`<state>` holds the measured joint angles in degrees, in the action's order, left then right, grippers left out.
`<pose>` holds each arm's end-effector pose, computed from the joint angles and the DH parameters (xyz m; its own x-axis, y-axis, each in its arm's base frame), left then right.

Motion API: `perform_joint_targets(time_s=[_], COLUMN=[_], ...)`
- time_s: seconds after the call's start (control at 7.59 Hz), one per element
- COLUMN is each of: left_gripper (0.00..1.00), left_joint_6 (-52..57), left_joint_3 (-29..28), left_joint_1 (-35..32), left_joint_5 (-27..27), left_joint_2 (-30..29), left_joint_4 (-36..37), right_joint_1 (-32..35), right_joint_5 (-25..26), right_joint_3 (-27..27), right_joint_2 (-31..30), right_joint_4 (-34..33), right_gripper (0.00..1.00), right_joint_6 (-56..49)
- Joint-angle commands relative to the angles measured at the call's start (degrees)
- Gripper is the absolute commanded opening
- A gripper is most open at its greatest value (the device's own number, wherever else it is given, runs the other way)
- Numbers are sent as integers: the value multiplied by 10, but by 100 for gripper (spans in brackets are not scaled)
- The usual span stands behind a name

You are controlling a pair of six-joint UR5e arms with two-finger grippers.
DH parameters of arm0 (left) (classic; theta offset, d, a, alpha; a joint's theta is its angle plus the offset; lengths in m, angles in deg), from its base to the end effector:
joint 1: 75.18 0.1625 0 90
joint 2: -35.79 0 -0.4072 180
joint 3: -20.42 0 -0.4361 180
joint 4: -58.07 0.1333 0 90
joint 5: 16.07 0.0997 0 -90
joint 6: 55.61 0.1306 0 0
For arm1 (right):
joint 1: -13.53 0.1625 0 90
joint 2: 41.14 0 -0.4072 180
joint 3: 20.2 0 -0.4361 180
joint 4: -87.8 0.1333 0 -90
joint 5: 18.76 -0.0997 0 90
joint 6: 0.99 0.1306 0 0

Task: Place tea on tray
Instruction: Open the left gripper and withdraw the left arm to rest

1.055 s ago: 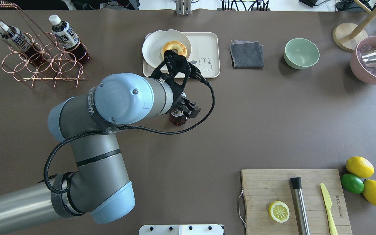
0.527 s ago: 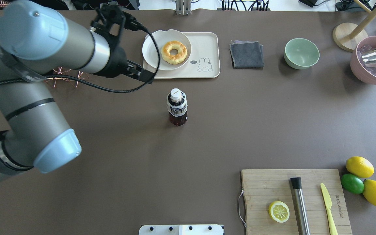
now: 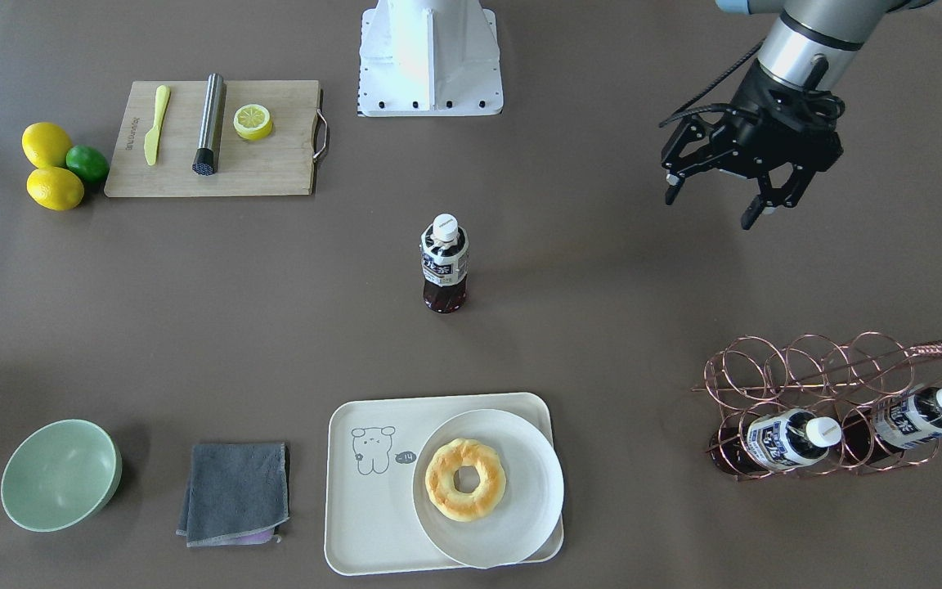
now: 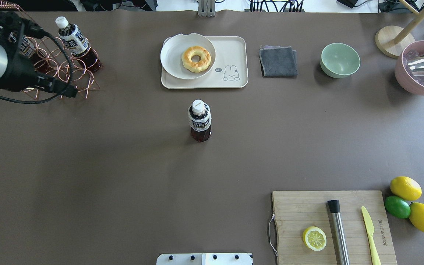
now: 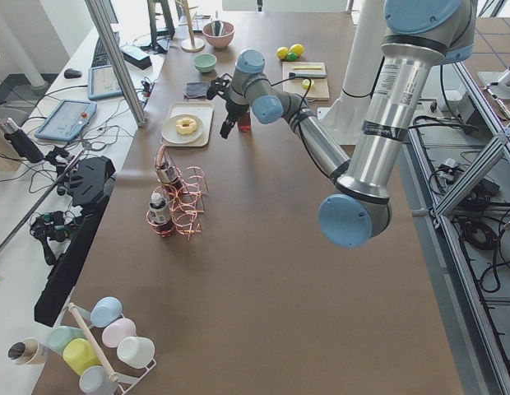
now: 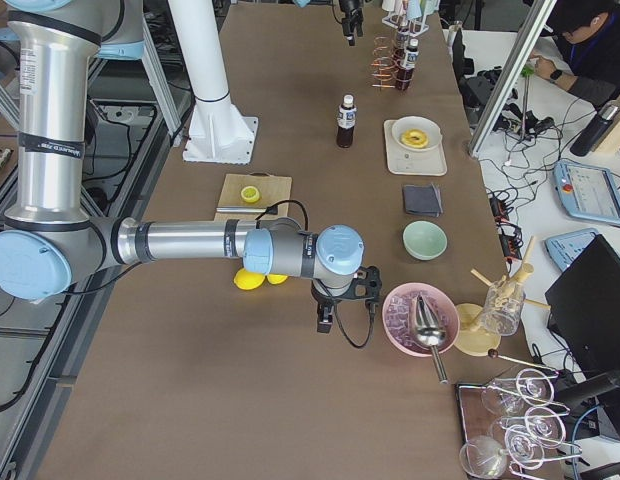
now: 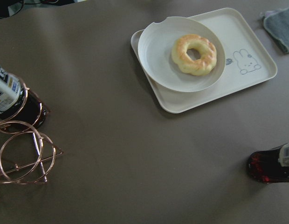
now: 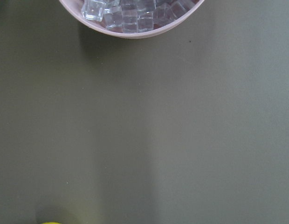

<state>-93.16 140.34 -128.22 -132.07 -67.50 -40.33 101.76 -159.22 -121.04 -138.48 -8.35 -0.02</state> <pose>0.2792 -0.4975 0.2550 0.6332 0.3437 -0.6935 0.0158 0.8901 0.4555 0.0178 -0.4798 0.6274 0.6378 0.0329 0.7695 0.0201 0.9980 -0.0593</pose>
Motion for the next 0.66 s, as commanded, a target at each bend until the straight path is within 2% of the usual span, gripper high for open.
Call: perform_joint_targets(time_s=[0.0,0.13,0.26,0.53], left_gripper=[100,100,100,100], left_joint_6=[208,309,399,518], left_joint_3=[-32,-76,-128,-203], left_joint_1=[-147,-220,-278,-335], left_joint_5=[-59,-115,-140,-142], left_joint_2=[117,134,137,139], left_joint_4=[2,4,5,5], right_joint_1=[0,0,0,0], right_joint_5=[0,0,0,0], right_joint_3=[-1,-1,0,0], right_joint_2=[0,0,0,0], right_joint_4=[0,0,0,0], right_gripper=[100,100,100,100], right_joint_6=[0,0,0,-1])
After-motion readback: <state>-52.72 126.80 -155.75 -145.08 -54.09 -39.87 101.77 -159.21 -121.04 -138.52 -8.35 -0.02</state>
